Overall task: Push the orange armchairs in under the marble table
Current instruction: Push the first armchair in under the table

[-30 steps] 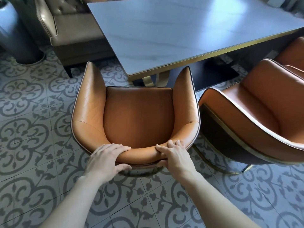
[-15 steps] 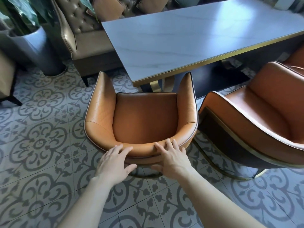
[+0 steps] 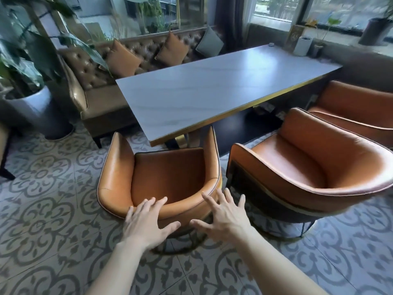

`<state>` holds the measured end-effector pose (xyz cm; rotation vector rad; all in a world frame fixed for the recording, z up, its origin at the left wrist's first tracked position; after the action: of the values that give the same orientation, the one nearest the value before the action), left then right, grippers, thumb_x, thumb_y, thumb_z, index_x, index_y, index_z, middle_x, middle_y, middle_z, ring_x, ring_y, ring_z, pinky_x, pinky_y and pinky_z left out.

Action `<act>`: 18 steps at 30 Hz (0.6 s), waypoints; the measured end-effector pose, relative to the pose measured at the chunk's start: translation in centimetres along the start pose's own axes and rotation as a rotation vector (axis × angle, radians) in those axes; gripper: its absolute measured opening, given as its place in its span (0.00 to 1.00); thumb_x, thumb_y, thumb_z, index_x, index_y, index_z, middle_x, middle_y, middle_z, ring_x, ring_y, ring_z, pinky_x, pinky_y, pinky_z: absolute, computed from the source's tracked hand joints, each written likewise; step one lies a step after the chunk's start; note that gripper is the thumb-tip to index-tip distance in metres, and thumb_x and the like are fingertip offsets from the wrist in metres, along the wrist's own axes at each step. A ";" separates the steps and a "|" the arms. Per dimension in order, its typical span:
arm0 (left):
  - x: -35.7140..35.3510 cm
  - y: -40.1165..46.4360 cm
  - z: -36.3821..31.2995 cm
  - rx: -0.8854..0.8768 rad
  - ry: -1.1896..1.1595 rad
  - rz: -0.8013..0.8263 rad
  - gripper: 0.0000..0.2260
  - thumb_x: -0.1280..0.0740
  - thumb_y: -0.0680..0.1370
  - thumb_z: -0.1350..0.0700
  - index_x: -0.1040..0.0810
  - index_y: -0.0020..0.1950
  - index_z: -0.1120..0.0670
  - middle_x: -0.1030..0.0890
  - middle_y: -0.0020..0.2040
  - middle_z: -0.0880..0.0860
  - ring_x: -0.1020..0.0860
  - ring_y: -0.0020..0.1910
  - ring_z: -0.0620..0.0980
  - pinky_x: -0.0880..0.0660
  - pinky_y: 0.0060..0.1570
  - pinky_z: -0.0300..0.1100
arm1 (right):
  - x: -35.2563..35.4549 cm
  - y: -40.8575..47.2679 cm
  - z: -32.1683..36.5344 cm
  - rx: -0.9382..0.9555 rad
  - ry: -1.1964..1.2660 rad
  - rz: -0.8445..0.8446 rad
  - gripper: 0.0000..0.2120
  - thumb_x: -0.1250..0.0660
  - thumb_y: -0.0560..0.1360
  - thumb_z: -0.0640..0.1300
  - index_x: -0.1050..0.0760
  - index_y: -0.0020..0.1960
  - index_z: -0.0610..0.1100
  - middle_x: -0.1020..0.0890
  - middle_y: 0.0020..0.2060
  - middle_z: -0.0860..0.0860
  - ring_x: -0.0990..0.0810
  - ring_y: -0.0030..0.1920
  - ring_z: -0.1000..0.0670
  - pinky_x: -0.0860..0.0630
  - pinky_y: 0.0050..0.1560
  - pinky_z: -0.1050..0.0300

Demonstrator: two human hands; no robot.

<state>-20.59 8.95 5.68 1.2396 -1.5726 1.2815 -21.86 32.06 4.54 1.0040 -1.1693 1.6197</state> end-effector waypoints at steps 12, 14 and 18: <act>3.3 -3.0 -8.0 -0.233 -0.055 -0.005 0.43 0.42 0.67 0.22 0.49 0.78 0.36 0.45 0.81 0.48 0.50 0.79 0.51 0.54 0.76 0.55 | 7.5 -10.2 -4.4 -0.246 -0.060 -0.131 0.54 0.56 0.62 0.87 0.57 0.81 0.63 0.51 0.84 0.45 0.55 0.83 0.42 0.54 0.76 0.24; 3.2 -3.2 -10.1 -0.280 -0.059 -0.004 0.44 0.43 0.66 0.21 0.49 0.78 0.36 0.44 0.81 0.48 0.49 0.79 0.51 0.53 0.77 0.55 | 8.2 -11.7 -5.7 -0.288 -0.051 -0.136 0.53 0.54 0.63 0.86 0.57 0.81 0.63 0.51 0.84 0.45 0.54 0.83 0.42 0.54 0.76 0.24; 2.8 -2.9 -14.8 -0.355 -0.043 -0.013 0.46 0.45 0.64 0.20 0.49 0.78 0.38 0.42 0.80 0.48 0.46 0.79 0.51 0.51 0.77 0.56 | 9.5 -14.4 -9.5 -0.363 -0.008 -0.157 0.51 0.49 0.66 0.85 0.57 0.81 0.63 0.51 0.84 0.45 0.55 0.84 0.42 0.55 0.77 0.24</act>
<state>-18.83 22.65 12.31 1.0542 -1.7291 0.9206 -12.08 45.55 14.97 0.8435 -1.2990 1.2266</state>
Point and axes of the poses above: each hand's wrist, its own y-axis towards the middle knuckle, its own x-axis out of the back of the hand, z = x × y, the point moved 8 cm from there along y, towards the middle knuckle
